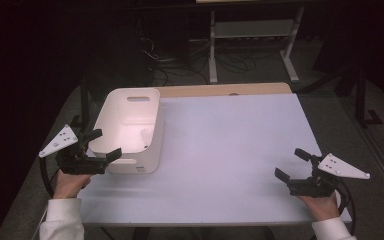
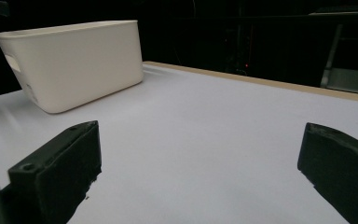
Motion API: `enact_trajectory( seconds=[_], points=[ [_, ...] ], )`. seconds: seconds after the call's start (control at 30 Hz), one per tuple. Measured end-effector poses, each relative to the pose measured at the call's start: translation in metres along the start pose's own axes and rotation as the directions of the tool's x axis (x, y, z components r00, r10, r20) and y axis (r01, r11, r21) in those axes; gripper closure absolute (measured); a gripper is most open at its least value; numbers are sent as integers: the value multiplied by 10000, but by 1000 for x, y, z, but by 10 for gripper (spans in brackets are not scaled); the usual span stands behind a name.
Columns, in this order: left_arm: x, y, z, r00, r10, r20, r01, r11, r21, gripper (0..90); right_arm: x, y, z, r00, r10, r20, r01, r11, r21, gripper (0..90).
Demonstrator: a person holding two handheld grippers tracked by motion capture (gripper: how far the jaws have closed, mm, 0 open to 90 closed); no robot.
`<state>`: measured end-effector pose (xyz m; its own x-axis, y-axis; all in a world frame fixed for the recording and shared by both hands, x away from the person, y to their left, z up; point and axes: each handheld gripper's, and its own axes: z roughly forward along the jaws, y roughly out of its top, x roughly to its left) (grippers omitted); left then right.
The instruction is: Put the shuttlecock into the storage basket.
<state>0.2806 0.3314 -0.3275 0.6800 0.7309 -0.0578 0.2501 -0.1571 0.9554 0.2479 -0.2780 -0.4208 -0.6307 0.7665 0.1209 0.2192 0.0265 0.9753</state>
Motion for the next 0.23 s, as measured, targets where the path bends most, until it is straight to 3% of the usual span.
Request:
enact_trajectory(
  seconds=[0.23],
  points=[
    [-1, -2, -2, 9999, -1, -107, -1, 9999, -125, 0, 0, 0, 1, 10000, -66, -20, 66, 10000, 49, 0]
  ],
)
